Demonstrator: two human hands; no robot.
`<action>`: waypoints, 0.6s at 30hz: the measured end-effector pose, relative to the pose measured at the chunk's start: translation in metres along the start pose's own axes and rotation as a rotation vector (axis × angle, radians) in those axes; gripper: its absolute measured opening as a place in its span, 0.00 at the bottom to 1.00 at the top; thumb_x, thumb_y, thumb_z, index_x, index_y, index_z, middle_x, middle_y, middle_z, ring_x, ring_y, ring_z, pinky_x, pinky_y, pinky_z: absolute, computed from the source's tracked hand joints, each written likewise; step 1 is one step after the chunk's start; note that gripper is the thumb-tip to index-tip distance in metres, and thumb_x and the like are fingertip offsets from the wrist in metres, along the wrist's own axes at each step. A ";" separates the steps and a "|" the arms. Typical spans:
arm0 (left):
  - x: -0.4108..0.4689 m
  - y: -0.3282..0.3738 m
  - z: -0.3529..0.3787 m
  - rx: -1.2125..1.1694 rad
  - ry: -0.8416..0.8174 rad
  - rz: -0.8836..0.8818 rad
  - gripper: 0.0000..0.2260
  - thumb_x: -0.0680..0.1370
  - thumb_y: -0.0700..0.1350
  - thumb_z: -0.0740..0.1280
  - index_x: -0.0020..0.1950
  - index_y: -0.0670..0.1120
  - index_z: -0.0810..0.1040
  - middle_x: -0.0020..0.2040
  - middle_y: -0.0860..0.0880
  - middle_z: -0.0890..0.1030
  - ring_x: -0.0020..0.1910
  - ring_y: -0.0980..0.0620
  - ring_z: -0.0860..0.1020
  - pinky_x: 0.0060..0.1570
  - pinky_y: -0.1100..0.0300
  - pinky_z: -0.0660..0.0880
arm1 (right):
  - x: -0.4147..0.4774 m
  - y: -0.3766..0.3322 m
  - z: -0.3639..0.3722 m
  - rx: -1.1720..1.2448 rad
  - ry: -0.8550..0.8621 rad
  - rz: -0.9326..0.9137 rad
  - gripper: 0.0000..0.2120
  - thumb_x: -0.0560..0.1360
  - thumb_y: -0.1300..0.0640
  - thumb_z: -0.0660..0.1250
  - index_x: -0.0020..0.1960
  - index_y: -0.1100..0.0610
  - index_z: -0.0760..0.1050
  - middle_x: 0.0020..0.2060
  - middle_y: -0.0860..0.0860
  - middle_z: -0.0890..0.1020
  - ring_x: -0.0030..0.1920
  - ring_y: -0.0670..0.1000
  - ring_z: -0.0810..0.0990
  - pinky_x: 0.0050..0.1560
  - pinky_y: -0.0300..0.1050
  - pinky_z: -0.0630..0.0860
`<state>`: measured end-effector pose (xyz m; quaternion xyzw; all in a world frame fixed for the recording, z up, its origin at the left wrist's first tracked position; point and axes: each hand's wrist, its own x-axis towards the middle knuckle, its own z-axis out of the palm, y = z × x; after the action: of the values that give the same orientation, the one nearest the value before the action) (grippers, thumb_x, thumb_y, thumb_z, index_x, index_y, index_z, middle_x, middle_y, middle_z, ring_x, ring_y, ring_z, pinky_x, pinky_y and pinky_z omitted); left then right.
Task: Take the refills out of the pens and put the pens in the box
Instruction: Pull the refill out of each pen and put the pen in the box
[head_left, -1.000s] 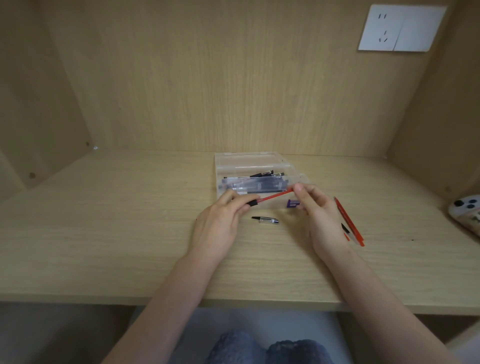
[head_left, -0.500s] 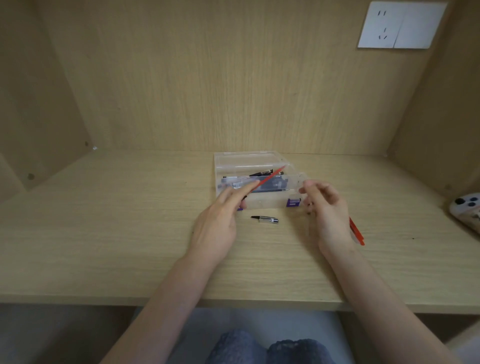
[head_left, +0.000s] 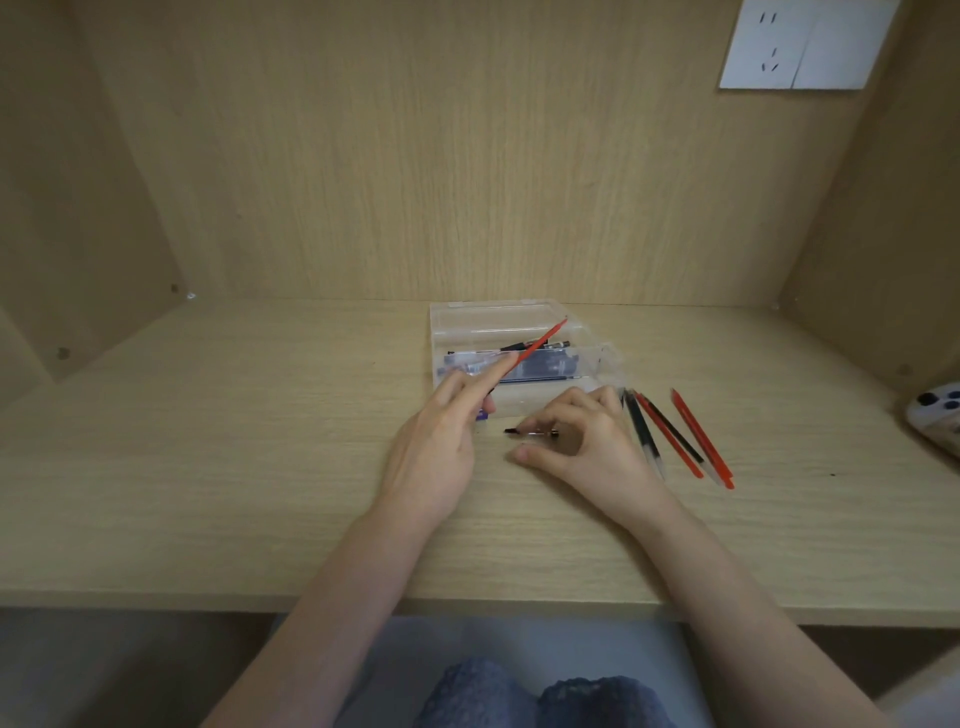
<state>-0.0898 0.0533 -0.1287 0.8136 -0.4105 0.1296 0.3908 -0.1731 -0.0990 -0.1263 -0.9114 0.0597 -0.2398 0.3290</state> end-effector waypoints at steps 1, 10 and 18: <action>0.000 0.001 0.000 -0.001 0.000 0.009 0.35 0.76 0.31 0.55 0.70 0.68 0.58 0.48 0.58 0.69 0.47 0.53 0.75 0.45 0.47 0.75 | 0.000 0.000 -0.001 0.042 0.030 0.015 0.11 0.67 0.47 0.75 0.48 0.46 0.81 0.43 0.43 0.77 0.51 0.45 0.64 0.53 0.32 0.62; -0.001 0.013 -0.006 0.003 -0.136 0.061 0.32 0.79 0.34 0.56 0.68 0.71 0.58 0.46 0.60 0.70 0.34 0.55 0.72 0.41 0.51 0.75 | 0.004 -0.007 -0.017 0.676 0.229 0.072 0.04 0.72 0.61 0.69 0.46 0.58 0.82 0.39 0.45 0.84 0.41 0.38 0.79 0.45 0.29 0.70; -0.001 0.012 -0.004 -0.087 -0.116 -0.061 0.26 0.81 0.43 0.56 0.71 0.67 0.53 0.48 0.62 0.76 0.36 0.55 0.73 0.47 0.49 0.74 | 0.012 0.000 -0.044 1.038 0.464 0.302 0.07 0.78 0.58 0.61 0.43 0.57 0.73 0.35 0.53 0.84 0.31 0.49 0.80 0.29 0.37 0.73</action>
<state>-0.0988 0.0527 -0.1197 0.8142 -0.4126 0.0525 0.4051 -0.1832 -0.1273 -0.0916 -0.5361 0.1342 -0.3813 0.7411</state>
